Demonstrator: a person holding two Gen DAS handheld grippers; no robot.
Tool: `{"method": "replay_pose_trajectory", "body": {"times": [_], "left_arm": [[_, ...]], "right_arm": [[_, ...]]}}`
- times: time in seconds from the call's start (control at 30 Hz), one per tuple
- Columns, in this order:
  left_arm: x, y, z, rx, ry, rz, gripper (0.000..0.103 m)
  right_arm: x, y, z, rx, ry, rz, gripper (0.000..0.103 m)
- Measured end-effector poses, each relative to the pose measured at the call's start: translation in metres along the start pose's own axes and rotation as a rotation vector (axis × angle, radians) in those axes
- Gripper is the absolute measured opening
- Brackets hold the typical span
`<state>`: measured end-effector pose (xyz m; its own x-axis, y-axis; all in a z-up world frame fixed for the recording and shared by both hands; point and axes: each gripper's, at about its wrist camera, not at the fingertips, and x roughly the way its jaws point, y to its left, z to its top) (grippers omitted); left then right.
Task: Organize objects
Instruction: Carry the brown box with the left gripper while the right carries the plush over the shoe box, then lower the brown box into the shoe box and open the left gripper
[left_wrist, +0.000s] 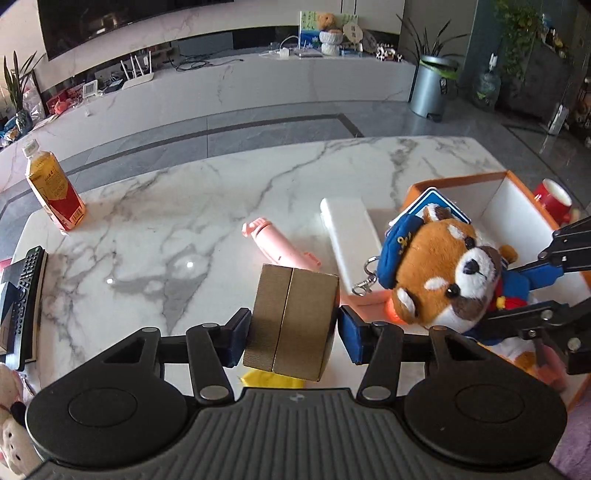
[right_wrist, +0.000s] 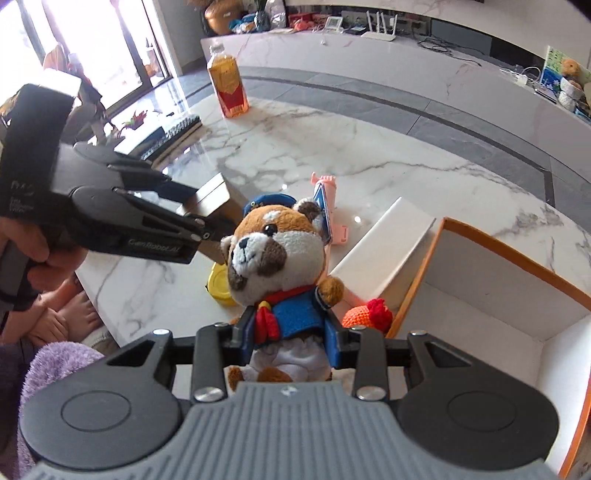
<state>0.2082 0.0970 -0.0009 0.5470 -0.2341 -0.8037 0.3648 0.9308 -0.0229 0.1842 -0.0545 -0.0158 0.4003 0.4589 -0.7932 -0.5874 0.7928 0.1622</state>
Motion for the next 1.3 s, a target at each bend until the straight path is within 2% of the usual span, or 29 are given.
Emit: {"method": "replay_pose_trajectory", "body": {"times": [0.13,0.3,0.47,0.6,0.77,0.87,1.07,1.23,1.3], "left_arm": [[-0.036,-0.038,-0.001,-0.027,-0.057,-0.080,0.060],[-0.055,-0.088,0.001,-0.088,-0.072,-0.242,0.060],[-0.039,-0.144,0.001,-0.149,-0.037,-0.408,0.060],[0.000,-0.181,0.000,-0.190,0.045,-0.468,0.060],[0.051,-0.210,-0.005,-0.242,0.163,-0.459,0.059],[0.072,-0.223,-0.008,-0.246,0.201,-0.439,0.059],[0.091,-0.242,-0.007,-0.212,0.253,-0.391,0.059],[0.102,-0.253,-0.007,-0.191,0.328,-0.308,0.059],[0.104,-0.256,-0.006,-0.188,0.356,-0.292,0.056]], "right_arm": [[-0.048,-0.024,-0.025,0.087,-0.080,-0.019,0.038],[-0.105,-0.064,-0.068,0.205,-0.156,-0.096,0.038],[-0.146,-0.100,-0.114,0.331,-0.206,-0.159,0.039],[-0.162,-0.121,-0.142,0.404,-0.226,-0.175,0.038],[-0.168,-0.145,-0.168,0.480,-0.235,-0.171,0.039],[-0.164,-0.156,-0.176,0.496,-0.232,-0.168,0.039],[-0.156,-0.169,-0.181,0.512,-0.232,-0.152,0.038],[-0.152,-0.173,-0.183,0.516,-0.232,-0.152,0.038],[-0.151,-0.175,-0.184,0.517,-0.233,-0.158,0.038]]}}
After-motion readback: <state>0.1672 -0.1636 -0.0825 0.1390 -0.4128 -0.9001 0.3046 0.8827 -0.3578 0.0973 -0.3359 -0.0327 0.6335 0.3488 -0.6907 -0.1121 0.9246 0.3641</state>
